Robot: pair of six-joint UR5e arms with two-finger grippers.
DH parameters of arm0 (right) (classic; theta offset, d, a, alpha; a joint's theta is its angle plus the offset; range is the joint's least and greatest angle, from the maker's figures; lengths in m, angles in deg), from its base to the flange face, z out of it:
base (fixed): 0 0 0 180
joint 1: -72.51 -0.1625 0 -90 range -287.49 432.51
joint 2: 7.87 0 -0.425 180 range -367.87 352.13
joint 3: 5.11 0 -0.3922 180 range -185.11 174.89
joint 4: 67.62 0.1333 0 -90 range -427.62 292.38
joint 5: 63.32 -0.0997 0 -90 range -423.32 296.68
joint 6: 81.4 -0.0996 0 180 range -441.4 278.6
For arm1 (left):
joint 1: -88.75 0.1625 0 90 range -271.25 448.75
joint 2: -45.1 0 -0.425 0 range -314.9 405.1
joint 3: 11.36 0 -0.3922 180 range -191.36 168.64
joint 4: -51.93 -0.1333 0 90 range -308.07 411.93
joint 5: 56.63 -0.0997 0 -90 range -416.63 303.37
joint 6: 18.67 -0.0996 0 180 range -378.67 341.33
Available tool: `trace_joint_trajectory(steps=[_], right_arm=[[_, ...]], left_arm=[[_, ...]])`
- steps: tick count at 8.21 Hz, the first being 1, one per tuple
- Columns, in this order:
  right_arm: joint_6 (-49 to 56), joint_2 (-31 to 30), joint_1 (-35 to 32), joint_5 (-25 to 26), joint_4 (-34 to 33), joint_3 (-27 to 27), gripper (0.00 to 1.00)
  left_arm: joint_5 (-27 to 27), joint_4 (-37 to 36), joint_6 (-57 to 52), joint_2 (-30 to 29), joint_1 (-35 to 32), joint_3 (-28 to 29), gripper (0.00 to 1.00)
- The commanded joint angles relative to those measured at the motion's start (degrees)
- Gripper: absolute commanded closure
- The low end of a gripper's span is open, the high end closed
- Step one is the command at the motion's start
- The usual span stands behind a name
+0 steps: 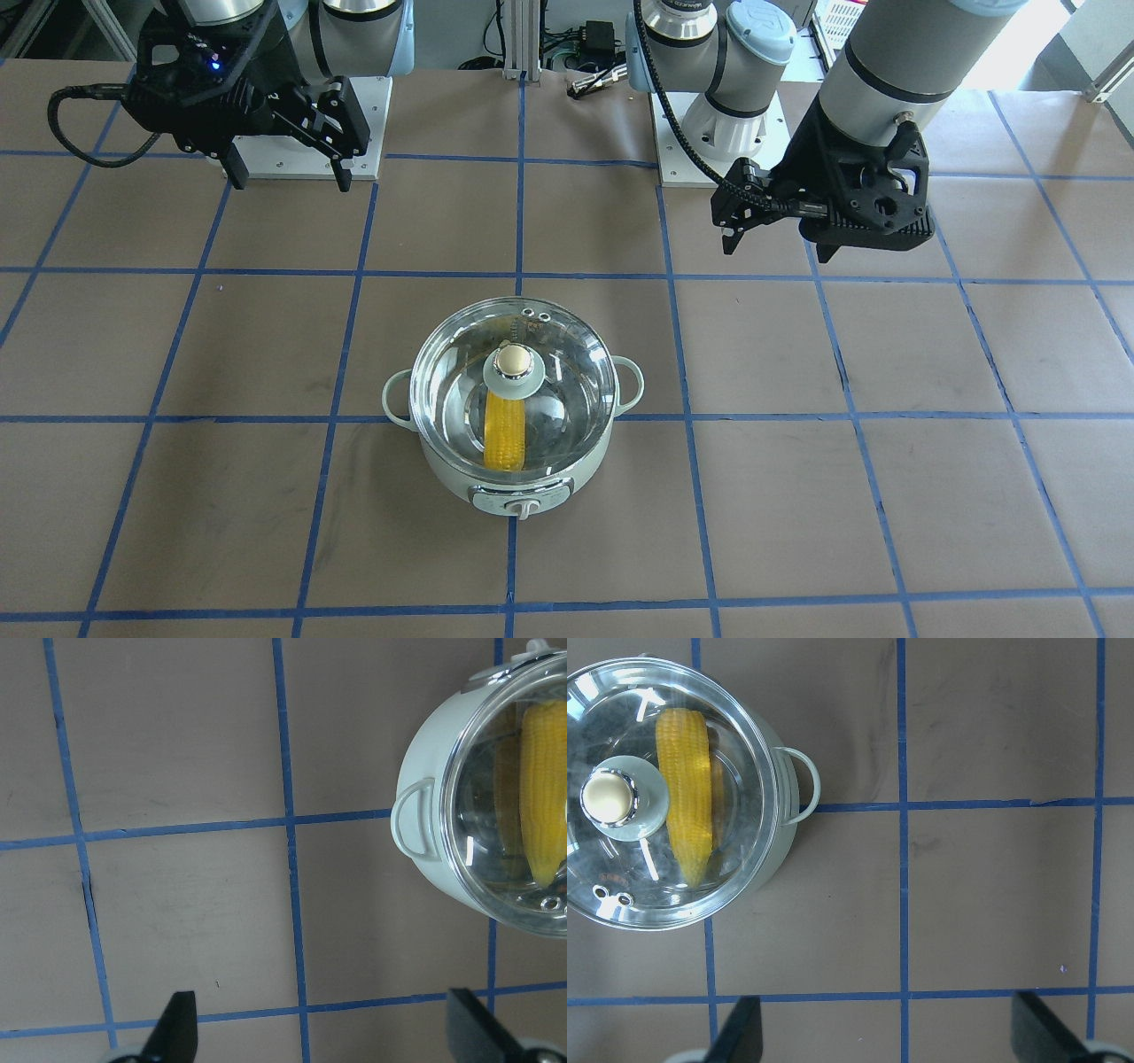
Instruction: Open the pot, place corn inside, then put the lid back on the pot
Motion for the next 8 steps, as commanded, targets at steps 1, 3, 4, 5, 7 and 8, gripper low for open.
trace_joint_trajectory(steps=[1, 3, 4, 5, 7, 8], right_arm=[[0.0, 0.0, 0.0, 0.0, 0.0, 0.0, 0.0], [0.0, 0.0, 0.0, -0.1, 0.0, 0.0, 0.0], [0.1, 0.2, 0.1, -0.1, 0.0, -0.1, 0.0], [0.1, 0.3, 0.1, 0.0, 0.0, -0.1, 0.0], [0.1, 0.3, 0.1, 0.0, 0.0, -0.1, 0.0], [0.2, 0.3, 0.1, 0.0, 0.0, 0.0, 0.0]], left_arm=[[0.0, 0.0, 0.0, -0.1, 0.0, 0.0, 0.0], [0.0, -0.1, 0.0, -0.3, 0.0, 0.0, 0.0], [0.0, -0.2, 0.0, -0.6, 0.0, 0.0, 0.0], [0.0, -0.3, 0.0, -0.6, 0.0, 0.0, 0.0], [0.0, -0.3, 0.0, -0.6, 0.0, 0.0, 0.0], [0.1, -0.4, 0.0, -0.7, 0.0, 0.0, 0.0]])
